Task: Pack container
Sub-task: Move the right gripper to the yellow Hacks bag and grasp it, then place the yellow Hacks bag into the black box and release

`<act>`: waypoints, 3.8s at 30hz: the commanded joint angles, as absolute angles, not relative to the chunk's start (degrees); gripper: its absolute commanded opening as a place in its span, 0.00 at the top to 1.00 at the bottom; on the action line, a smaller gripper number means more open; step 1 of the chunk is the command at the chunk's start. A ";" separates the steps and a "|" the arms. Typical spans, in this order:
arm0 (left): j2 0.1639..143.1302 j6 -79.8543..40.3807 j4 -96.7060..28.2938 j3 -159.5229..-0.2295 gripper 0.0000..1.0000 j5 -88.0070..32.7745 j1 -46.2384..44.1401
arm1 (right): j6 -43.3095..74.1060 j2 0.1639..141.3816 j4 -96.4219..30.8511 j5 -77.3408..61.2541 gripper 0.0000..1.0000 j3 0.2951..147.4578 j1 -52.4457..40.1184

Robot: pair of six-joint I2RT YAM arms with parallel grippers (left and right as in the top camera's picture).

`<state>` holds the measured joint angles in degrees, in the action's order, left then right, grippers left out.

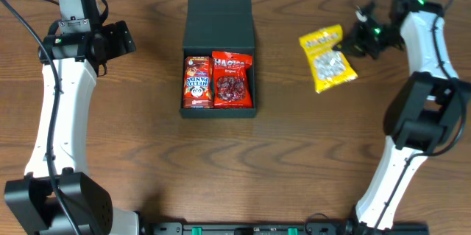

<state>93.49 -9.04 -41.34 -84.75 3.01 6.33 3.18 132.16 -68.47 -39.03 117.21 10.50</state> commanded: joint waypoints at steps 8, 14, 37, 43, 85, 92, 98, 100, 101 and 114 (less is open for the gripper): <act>94.13 -9.43 -41.45 -84.58 0.05 2.96 6.37 | 24.25 121.78 -61.67 -43.81 0.99 122.15 -9.78; 94.13 -9.41 -41.85 -84.58 0.05 2.98 6.37 | 34.92 121.93 -62.83 -46.37 0.99 121.73 -14.33; 94.13 -9.23 -42.09 -84.58 0.05 2.92 6.35 | 51.46 121.93 -55.90 -32.42 0.10 105.21 -20.97; 94.13 -9.23 -43.00 -84.58 0.05 2.87 6.35 | 41.76 121.19 -48.86 -41.63 0.01 105.34 -20.93; 94.13 -9.21 -43.48 -84.58 0.05 1.45 6.35 | -2.24 123.66 -69.21 -17.37 0.99 105.62 -29.06; 94.13 -9.23 -43.51 -84.58 0.05 1.43 6.35 | -2.20 123.90 -64.88 -17.32 0.99 105.60 -31.35; 94.13 -9.21 -43.57 -84.58 0.05 1.43 6.35 | -2.20 125.95 -62.59 -17.28 0.99 105.60 -31.64; 94.13 -9.21 -43.59 -84.58 0.05 1.43 6.35 | -2.22 126.76 -62.54 -16.58 0.99 105.60 -31.62; 94.13 -9.21 -43.64 -84.58 0.05 1.43 6.35 | -2.22 127.04 -62.41 -16.19 0.99 105.60 -31.57; 94.13 -9.21 -43.72 -84.58 0.05 1.43 6.35 | -2.46 125.45 -66.43 -15.79 0.99 116.07 -31.24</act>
